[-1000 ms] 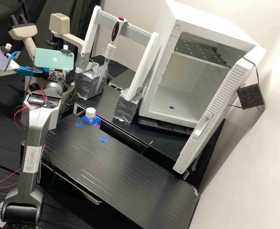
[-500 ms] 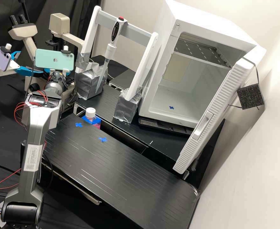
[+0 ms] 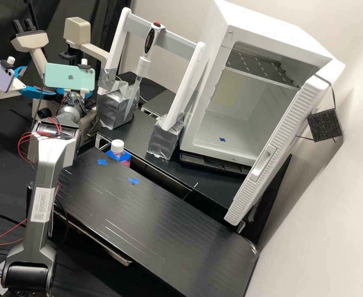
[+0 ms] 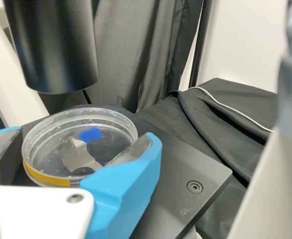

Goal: Move the petri dish to the microscope

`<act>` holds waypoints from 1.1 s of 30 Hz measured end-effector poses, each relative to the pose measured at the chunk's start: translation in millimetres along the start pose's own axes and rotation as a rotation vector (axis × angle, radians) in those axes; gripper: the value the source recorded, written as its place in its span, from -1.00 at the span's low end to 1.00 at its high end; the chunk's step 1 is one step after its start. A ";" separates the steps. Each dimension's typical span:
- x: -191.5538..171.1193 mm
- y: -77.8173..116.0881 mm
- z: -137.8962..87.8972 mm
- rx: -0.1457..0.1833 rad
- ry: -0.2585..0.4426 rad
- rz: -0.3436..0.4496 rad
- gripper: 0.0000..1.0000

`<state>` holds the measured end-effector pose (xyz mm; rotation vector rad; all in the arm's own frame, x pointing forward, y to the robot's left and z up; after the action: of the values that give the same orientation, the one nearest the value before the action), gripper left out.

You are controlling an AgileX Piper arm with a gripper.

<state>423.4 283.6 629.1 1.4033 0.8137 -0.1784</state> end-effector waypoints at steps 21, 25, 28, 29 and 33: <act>-45.2 2.4 -3.6 0.005 -0.040 -0.032 1.00; -61.3 3.5 -5.3 0.008 -0.043 -0.037 1.00; -72.2 6.5 -9.3 0.009 -0.026 -0.030 1.00; -74.9 6.8 -10.4 0.009 -0.022 -0.029 1.00; -85.8 8.5 -18.1 0.012 0.033 -0.018 1.00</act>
<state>358.9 272.2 688.1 1.4137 0.8539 -0.1746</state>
